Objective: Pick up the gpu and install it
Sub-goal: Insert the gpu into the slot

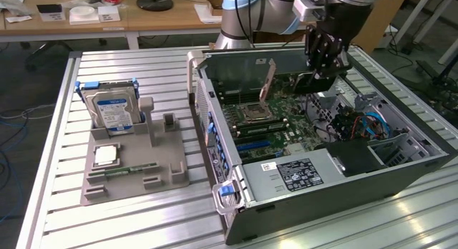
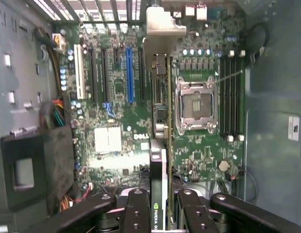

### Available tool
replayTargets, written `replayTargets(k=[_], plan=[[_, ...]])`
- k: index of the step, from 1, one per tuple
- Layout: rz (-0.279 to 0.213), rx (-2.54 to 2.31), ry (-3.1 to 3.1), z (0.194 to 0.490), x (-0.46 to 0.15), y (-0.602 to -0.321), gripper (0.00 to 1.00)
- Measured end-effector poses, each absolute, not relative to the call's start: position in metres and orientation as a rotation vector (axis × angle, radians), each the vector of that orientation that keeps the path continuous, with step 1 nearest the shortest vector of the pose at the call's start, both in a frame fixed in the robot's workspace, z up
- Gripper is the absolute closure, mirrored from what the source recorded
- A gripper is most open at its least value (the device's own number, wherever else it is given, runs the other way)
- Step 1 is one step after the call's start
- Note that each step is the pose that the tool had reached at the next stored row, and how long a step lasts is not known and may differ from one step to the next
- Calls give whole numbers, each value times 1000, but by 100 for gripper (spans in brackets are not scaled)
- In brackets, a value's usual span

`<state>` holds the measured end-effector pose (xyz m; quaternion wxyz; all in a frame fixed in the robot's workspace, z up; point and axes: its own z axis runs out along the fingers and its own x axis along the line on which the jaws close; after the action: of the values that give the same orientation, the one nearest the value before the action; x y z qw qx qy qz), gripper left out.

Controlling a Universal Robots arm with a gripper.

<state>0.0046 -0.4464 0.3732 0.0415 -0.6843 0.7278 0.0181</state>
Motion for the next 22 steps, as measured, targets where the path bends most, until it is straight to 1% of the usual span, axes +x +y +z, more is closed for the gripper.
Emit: replayTargets(k=[5,22], plan=[[55,-2095,2228,373,-3,-452,73],[55,-2095,2228,371,-3,-452,73]])
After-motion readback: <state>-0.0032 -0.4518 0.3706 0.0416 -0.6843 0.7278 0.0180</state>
